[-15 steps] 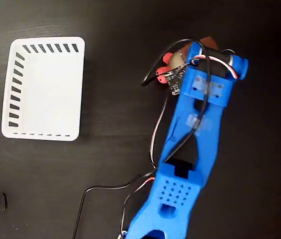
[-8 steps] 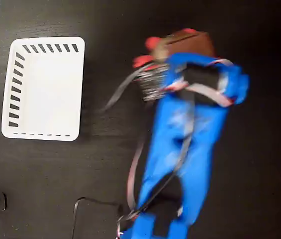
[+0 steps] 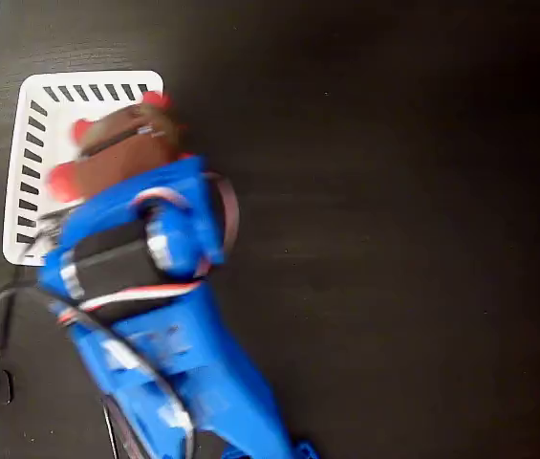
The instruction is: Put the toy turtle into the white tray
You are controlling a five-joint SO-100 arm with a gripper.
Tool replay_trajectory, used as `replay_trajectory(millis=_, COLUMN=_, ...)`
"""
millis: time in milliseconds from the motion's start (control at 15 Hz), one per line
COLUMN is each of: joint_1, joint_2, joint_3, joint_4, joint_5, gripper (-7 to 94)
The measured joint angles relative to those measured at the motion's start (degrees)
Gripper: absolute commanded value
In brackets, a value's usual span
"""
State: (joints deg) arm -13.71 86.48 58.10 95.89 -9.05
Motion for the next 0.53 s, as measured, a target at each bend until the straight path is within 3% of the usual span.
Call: replay_trajectory(millis=533, joint_1=-6.15, joint_2=-10.63, joint_3=-0.62, joint_4=-3.25, joint_5=5.89, gripper=0)
